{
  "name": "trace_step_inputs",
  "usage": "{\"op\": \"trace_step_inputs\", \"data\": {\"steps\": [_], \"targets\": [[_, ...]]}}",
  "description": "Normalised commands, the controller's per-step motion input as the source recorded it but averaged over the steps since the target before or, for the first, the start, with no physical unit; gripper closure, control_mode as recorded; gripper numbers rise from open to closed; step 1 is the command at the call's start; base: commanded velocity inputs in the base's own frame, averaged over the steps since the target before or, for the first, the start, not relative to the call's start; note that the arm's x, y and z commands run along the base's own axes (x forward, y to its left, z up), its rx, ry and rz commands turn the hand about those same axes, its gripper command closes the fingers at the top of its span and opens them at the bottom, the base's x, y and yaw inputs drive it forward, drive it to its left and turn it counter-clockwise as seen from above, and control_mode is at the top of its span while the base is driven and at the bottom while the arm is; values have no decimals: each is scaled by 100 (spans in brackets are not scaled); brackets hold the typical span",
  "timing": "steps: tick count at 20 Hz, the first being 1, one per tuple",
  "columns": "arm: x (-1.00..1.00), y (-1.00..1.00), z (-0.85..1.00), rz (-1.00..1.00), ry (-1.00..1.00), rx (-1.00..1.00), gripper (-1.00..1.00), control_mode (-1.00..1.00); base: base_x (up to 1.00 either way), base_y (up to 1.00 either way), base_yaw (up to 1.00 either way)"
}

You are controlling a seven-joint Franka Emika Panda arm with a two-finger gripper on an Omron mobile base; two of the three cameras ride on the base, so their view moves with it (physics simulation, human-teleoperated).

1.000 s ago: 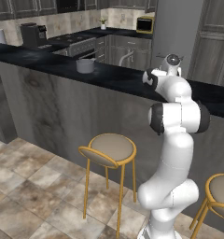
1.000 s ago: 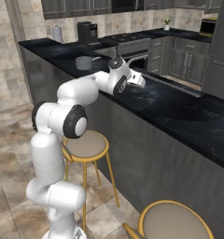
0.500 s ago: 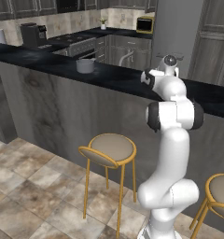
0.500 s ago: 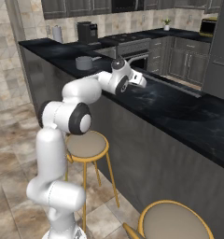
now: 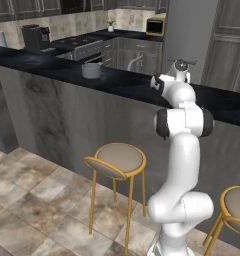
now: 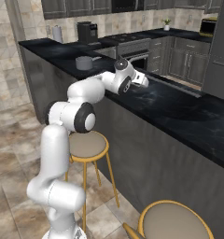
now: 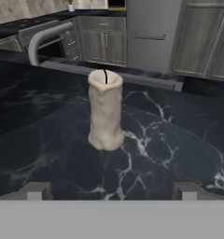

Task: Pick the candle and candle from the dining table and place them in the open cabinet. Close the cabinet after placing the objects.

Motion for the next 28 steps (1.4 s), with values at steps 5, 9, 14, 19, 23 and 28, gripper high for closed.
{"op": "trace_step_inputs", "data": {"steps": [5,9,14,19,23,28], "targets": [[25,-5,-3,0,0,0,-100,-100,0,0,0],[24,0,-5,0,0,0,-100,-100,0,0,0],[23,-1,-8,0,0,0,-100,-100,0,0,0],[21,0,-10,0,0,0,-100,-100,0,0,0],[19,-1,-10,0,0,0,-100,-100,0,0,0],[20,-1,-9,0,0,0,-100,-100,0,0,0]]}}
